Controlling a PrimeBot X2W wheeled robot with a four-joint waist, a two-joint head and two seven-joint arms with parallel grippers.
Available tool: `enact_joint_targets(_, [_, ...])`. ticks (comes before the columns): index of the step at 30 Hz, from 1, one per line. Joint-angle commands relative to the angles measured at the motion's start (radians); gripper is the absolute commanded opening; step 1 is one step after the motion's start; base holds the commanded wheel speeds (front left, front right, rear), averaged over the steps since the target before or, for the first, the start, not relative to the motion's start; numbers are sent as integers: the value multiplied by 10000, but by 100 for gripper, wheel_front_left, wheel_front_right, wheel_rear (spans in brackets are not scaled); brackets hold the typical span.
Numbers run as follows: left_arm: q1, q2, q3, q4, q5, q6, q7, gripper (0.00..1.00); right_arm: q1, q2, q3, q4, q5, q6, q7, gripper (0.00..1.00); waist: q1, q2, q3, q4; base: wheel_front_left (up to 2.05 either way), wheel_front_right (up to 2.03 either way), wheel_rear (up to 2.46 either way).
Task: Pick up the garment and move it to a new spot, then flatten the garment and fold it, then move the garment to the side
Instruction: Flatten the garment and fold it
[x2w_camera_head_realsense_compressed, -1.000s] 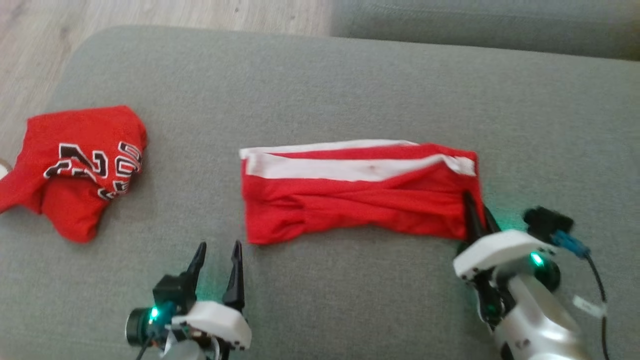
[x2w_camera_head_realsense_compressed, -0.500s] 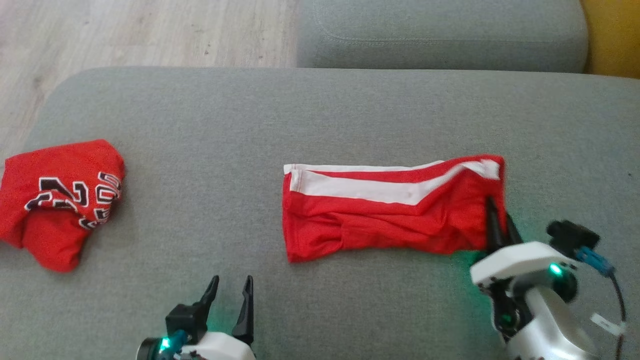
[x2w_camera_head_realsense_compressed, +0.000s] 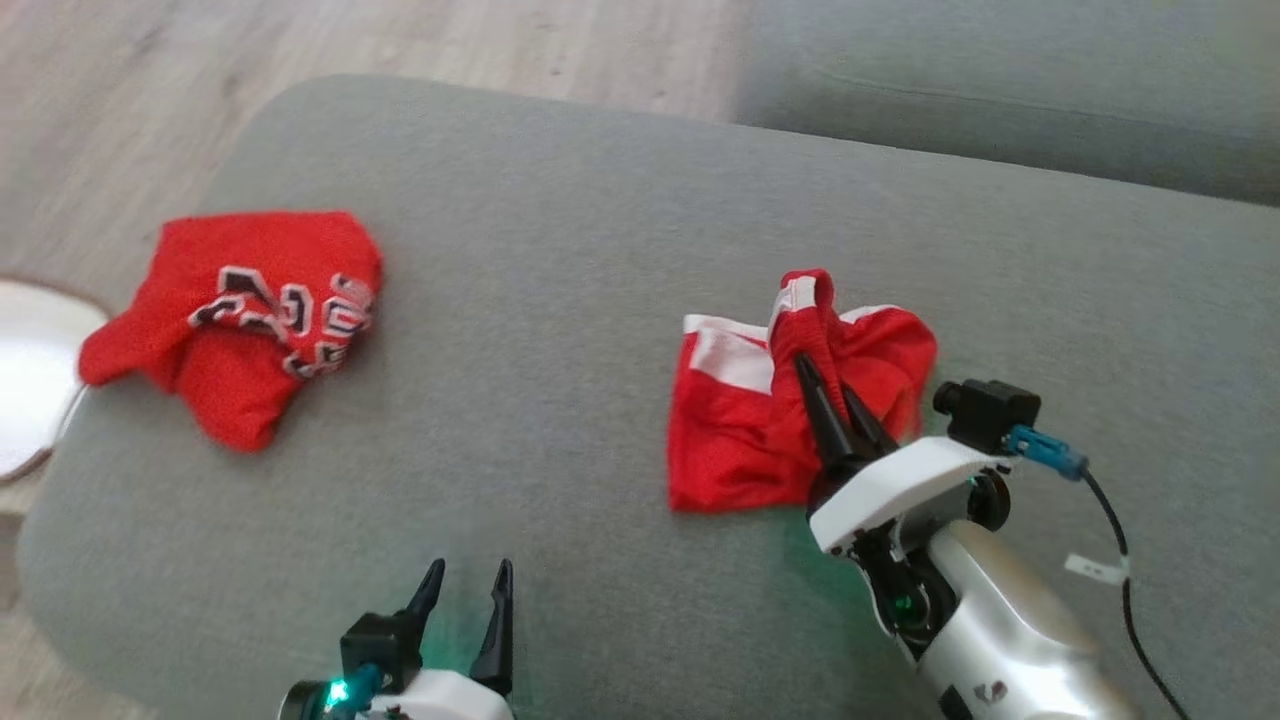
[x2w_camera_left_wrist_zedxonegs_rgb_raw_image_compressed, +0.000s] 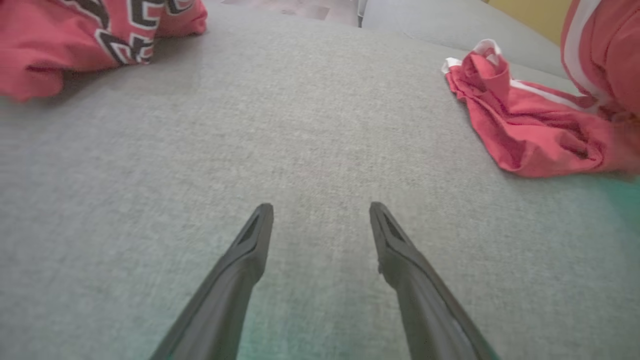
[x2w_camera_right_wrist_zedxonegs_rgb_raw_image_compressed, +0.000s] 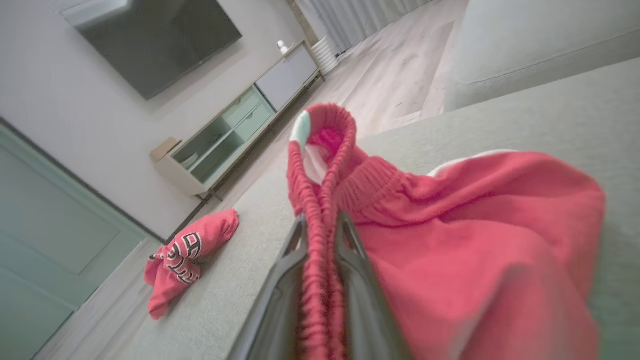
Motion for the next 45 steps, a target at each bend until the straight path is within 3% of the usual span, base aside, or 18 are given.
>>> enact_joint_targets(1, [-389,49,209,-149,19,-5,-126,100,-486,88,275,-39,-54,-7,-165,0,0,-1,161,487,0,0,0])
enact_joint_targets(2, [-400,49,206,-137,31,-7,-126,100,-591,88,409,181,-64,-7,-207,0,0,-1,179,580,0,0,0])
enact_joint_targets(3, [-404,49,215,-130,40,-7,-126,100,-681,88,595,368,-63,-7,-231,36,0,-1,191,638,0,0,0])
enact_joint_targets(4, [-409,49,237,-124,42,-6,-126,100,-743,88,814,450,26,-7,-253,96,0,-1,200,665,0,0,0])
enact_joint_targets(5, [-412,49,262,-120,45,-1,-126,100,-796,88,975,540,110,-7,-290,100,0,-1,205,667,0,0,0])
enact_joint_targets(10, [-372,49,519,-144,88,41,-126,100,-986,88,1699,746,-142,-7,-530,100,0,-1,97,161,0,0,0])
enact_joint_targets(14, [-330,52,830,-322,218,72,-126,100,-977,88,1443,957,-1155,-7,-644,100,0,-1,-97,-515,0,0,0])
enact_joint_targets(19, [-298,157,1195,-820,584,32,-126,100,-361,85,-810,564,-3391,-7,-657,100,0,-1,-295,-1261,0,0,0])
enact_joint_targets(20, [-258,211,1297,-1007,775,-1,-126,100,105,86,-1705,293,-4169,-7,-658,100,0,-1,-376,-1480,0,0,0])
enact_joint_targets(24, [-10,319,1465,-1373,1180,-40,-126,100,990,87,-2782,-268,-5119,-7,-659,100,0,-1,-563,-1838,0,0,0])
enact_joint_targets(30, [489,298,1662,-1857,1564,16,-126,100,1970,88,-3533,-710,-5410,-7,-659,100,0,-1,-700,-2161,0,0,0])
enact_joint_targets(39, [975,105,1888,-2361,1699,140,-126,100,2486,88,-3629,-1001,-5322,-7,-660,100,0,-1,-670,-2408,0,0,0])
enact_joint_targets(45, [824,69,1818,-2255,1759,24,-126,100,2192,89,-2378,-859,-5142,-7,-660,100,0,-1,-547,-2103,0,0,0])
